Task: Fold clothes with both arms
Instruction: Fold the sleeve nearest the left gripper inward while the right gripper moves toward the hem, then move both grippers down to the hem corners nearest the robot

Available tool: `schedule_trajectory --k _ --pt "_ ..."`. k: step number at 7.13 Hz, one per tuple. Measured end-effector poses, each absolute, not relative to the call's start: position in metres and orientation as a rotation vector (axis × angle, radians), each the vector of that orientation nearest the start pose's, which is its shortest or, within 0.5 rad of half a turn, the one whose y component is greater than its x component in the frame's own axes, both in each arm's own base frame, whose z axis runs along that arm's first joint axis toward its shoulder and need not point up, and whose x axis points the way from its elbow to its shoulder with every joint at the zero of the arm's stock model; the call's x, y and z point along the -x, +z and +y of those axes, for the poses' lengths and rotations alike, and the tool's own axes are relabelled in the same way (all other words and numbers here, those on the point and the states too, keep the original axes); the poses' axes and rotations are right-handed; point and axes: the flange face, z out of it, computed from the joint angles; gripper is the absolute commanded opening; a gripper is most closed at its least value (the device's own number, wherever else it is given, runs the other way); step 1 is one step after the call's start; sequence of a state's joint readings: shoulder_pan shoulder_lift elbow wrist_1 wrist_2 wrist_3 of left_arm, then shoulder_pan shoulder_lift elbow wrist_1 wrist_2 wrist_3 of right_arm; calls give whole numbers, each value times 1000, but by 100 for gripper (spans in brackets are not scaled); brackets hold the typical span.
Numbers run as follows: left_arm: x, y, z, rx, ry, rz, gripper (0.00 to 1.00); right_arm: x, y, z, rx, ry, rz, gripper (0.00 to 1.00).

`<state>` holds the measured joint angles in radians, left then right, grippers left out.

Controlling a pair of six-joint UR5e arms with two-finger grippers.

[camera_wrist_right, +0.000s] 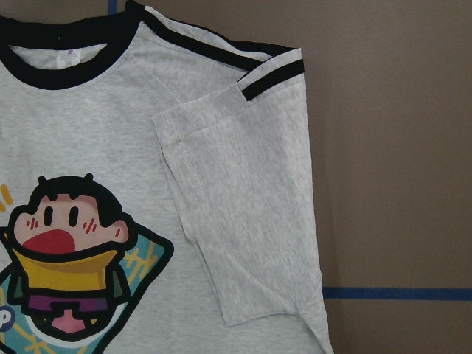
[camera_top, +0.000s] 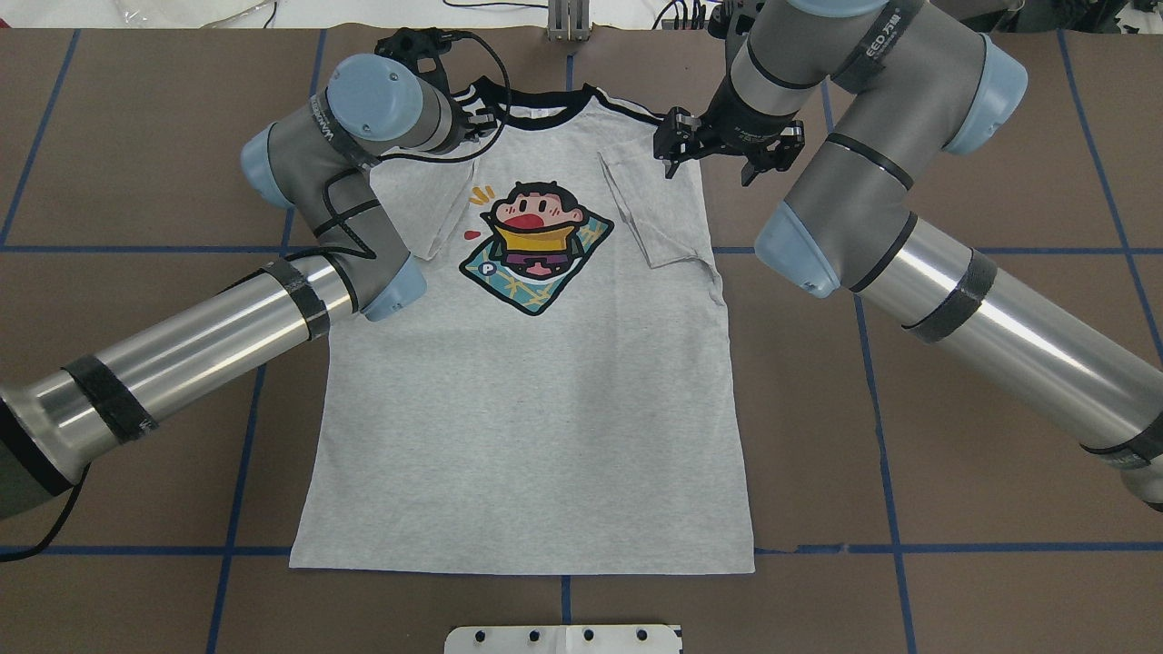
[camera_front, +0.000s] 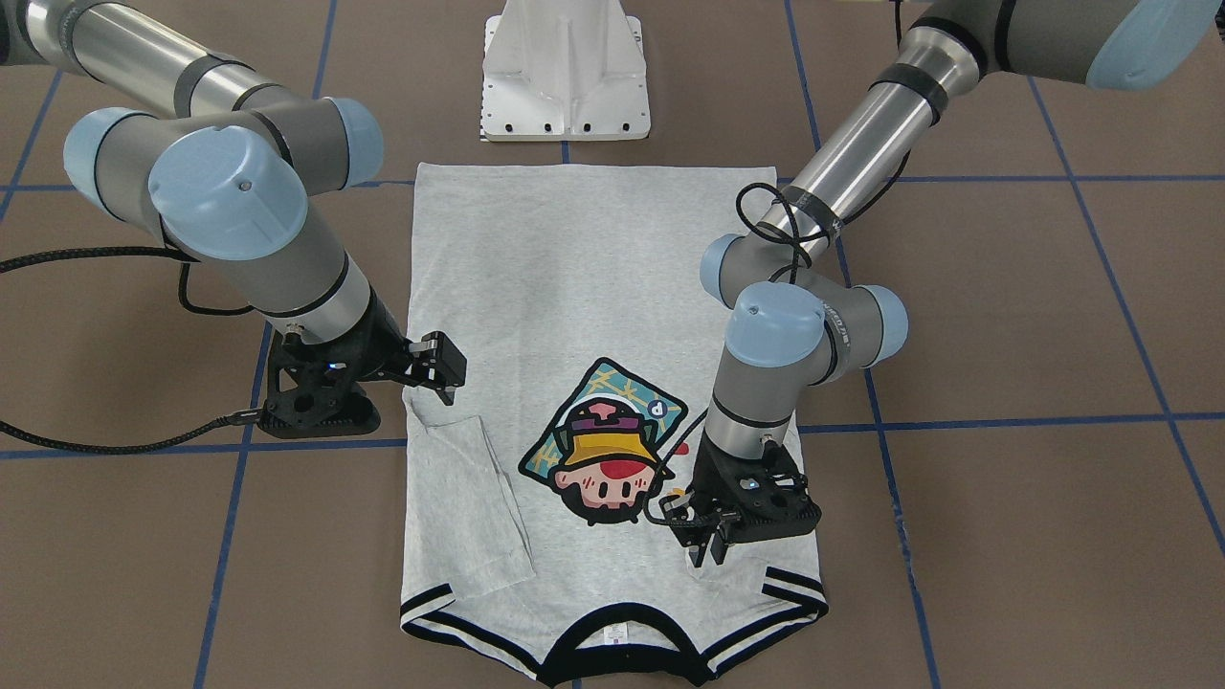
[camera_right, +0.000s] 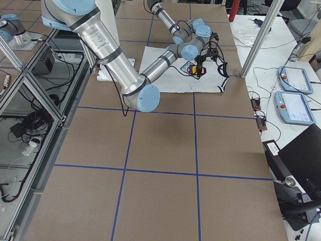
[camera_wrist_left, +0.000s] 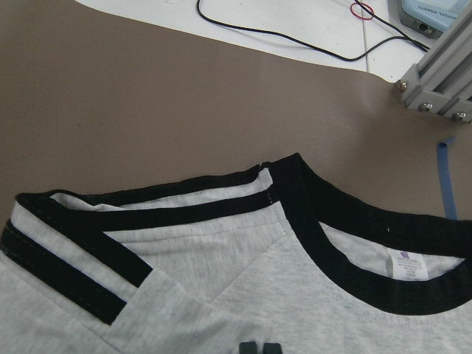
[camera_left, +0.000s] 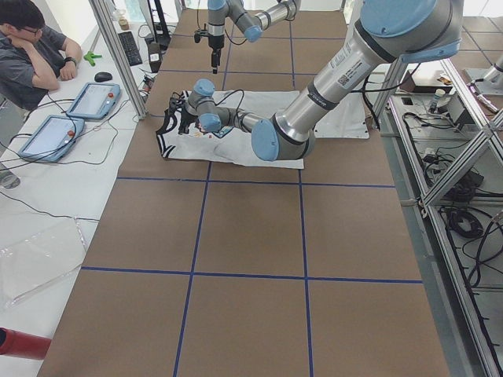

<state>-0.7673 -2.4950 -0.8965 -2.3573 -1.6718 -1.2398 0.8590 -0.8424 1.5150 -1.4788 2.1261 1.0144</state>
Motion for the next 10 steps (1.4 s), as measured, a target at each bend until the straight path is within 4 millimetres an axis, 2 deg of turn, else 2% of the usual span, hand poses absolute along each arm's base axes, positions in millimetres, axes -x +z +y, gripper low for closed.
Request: schedule_trajectory --k 1,2,3,4,6,7,8,10 --pt "-518 284 -681 -461 -307 957 95 409 229 -598 -82 68 -906 100" --pt "-495 290 -672 -437 -267 994 95 408 231 -596 -81 68 -905 100" --pt "-468 301 -655 -404 -234 1029 98 406 235 -591 -80 67 -907 100" --pt "-443 313 -632 -370 -212 1047 98 401 245 -575 -77 60 -910 100" --pt "-402 321 -583 -325 -187 1062 98 386 277 -518 -61 32 -917 100" --pt "-379 324 -552 -315 -173 1073 98 379 288 -487 -49 22 -920 100" --pt "-356 332 -520 -307 -158 1085 98 380 294 -453 -38 23 -918 100" --pt "-320 345 -465 -296 -133 1101 98 415 295 -369 -25 43 -896 100"
